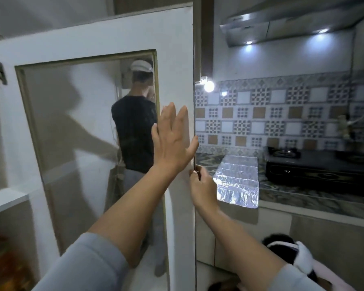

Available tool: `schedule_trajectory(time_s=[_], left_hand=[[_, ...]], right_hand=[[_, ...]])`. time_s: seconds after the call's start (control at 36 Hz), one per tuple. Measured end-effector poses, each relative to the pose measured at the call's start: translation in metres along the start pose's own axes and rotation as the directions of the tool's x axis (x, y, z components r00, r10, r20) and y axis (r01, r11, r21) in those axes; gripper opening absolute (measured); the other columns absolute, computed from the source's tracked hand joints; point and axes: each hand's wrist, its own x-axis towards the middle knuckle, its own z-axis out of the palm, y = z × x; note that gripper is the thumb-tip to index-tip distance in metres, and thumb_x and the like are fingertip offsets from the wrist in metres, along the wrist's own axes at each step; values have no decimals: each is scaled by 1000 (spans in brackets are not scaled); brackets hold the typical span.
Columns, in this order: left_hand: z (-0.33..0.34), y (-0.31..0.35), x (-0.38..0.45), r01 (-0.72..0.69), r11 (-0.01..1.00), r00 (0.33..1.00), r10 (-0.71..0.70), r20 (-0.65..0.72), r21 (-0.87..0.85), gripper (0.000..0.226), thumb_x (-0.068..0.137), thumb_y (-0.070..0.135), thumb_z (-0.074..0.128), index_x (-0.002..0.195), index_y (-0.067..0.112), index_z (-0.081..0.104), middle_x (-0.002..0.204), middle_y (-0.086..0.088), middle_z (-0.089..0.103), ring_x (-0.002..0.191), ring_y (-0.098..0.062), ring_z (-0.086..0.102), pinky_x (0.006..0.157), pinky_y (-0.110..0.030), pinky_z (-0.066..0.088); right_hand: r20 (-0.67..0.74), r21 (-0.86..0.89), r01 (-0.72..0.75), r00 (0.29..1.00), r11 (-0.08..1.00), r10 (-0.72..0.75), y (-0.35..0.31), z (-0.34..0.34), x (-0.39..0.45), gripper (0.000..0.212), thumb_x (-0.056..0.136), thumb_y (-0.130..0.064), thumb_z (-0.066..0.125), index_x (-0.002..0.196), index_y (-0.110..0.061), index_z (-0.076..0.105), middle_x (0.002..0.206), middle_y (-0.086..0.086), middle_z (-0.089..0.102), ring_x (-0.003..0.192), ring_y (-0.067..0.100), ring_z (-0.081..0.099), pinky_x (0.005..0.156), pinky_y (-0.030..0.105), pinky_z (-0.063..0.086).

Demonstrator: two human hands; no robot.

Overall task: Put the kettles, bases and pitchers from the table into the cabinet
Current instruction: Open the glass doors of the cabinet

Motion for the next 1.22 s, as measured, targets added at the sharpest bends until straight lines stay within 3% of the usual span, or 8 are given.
schedule_trajectory(time_s=[0.08, 0.19, 0.36, 0.56, 0.69, 0.92, 1.06, 1.22], left_hand=[[20, -10, 6, -46, 999, 999, 46, -1, -11, 71, 86, 45, 54, 146, 25, 22, 158, -7, 11, 147, -24, 10, 114, -52, 15], [36, -20, 14, -68, 998, 998, 68, 2, -6, 68, 87, 43, 50, 146, 27, 20, 159, -7, 10, 147, -24, 7, 114, -52, 11], [47, -29, 19, -90, 996, 996, 90, -9, -10, 65, 86, 41, 47, 145, 25, 24, 159, -8, 14, 147, -25, 9, 114, -48, 7], [35, -39, 9, -25, 999, 999, 26, 33, -26, 60, 90, 38, 47, 146, 25, 28, 159, -5, 13, 147, -22, 8, 114, -54, 12], [8, -52, -17, 185, 983, 983, -185, 9, -15, 55, 94, 37, 42, 146, 23, 29, 159, -5, 13, 148, -21, 5, 114, -54, 8], [-60, -70, -85, 473, 876, 881, -470, -53, 97, 53, 98, 37, 35, 149, 25, 22, 160, -3, 6, 148, -18, -1, 116, -51, 2], [-121, -82, -137, 610, 773, 792, -593, -147, 172, 54, 99, 40, 32, 149, 28, 19, 160, -1, 4, 147, -16, -1, 116, -48, 2], [-214, -97, -184, 804, 563, 591, -724, -355, 190, 55, 98, 43, 30, 150, 25, 19, 160, -3, 3, 148, -20, 0, 116, -52, 5]], right_hand=[[-3, 4, -41, 999, 999, 41, 1, 2, 12, 28, 96, -20, 39, 115, -15, 58, 94, -1, 61, 91, 22, 59, 70, 29, 39], [-21, 8, -66, 998, 998, 66, 4, 8, 25, 30, 96, -21, 37, 118, -19, 57, 91, -4, 62, 76, 7, 56, 61, 24, 40], [-75, -21, -60, 995, 998, 58, 11, 17, 38, 26, 97, -24, 36, 113, -19, 57, 88, -1, 62, 73, 11, 54, 57, 25, 37], [-180, -37, 21, 983, 999, -27, 12, 29, 25, 42, 96, -28, 41, 136, -17, 43, 135, 3, 47, 124, 20, 46, 97, 28, 37], [-124, -111, 107, 985, 988, -120, 10, 30, -3, 50, 91, -18, 46, 140, -12, 36, 147, 3, 28, 137, 18, 31, 108, 27, 29], [209, 12, 174, 963, 985, -172, -5, 43, -65, 51, 92, -18, 45, 141, -11, 36, 150, 5, 27, 139, 21, 31, 115, 39, 27], [380, 49, 159, 910, 986, -165, -22, 61, -111, 50, 94, -20, 43, 143, -13, 35, 151, 3, 27, 136, 19, 33, 105, 23, 26], [533, 163, 166, 815, 973, -228, -59, 94, -170, 47, 94, -15, 44, 140, -10, 39, 149, 7, 30, 134, 20, 36, 101, 16, 24]])
